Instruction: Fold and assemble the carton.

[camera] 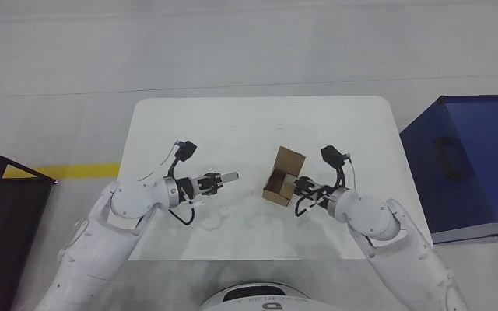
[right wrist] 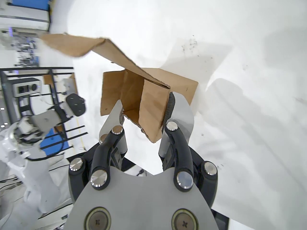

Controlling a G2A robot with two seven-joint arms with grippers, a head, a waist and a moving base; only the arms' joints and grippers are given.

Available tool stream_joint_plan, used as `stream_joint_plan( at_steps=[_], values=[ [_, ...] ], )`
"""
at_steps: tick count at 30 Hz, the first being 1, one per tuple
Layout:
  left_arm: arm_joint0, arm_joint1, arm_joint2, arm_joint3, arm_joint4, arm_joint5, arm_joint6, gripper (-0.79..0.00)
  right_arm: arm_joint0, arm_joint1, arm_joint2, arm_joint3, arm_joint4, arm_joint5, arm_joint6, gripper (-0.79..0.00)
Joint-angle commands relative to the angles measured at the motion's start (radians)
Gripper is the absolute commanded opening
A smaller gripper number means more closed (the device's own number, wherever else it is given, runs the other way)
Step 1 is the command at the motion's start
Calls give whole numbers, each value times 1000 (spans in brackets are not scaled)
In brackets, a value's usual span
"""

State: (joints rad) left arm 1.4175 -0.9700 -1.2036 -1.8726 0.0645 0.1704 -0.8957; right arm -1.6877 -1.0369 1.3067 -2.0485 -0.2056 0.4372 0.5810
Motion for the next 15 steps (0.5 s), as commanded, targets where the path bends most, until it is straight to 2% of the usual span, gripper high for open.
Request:
stream_joint_plan(
  at_steps=[1,6,8,12,15],
  values=[
    [-45,-4,42,4,58,6,-31,0,-62,0,42,14,62,-107,-66,-397],
    [-182,-30,172,76,114,-6,-57,-9,-156,2,110,54,133,-279,-123,-363],
    [-241,-47,229,119,110,-16,-61,-34,-176,2,122,62,141,-310,-128,-345],
    [-349,-82,340,200,129,-7,-65,0,-202,3,132,63,143,-349,-129,-332],
    [-413,-107,410,253,156,2,-65,-40,-213,3,130,59,133,-367,-123,-348]
  ],
)
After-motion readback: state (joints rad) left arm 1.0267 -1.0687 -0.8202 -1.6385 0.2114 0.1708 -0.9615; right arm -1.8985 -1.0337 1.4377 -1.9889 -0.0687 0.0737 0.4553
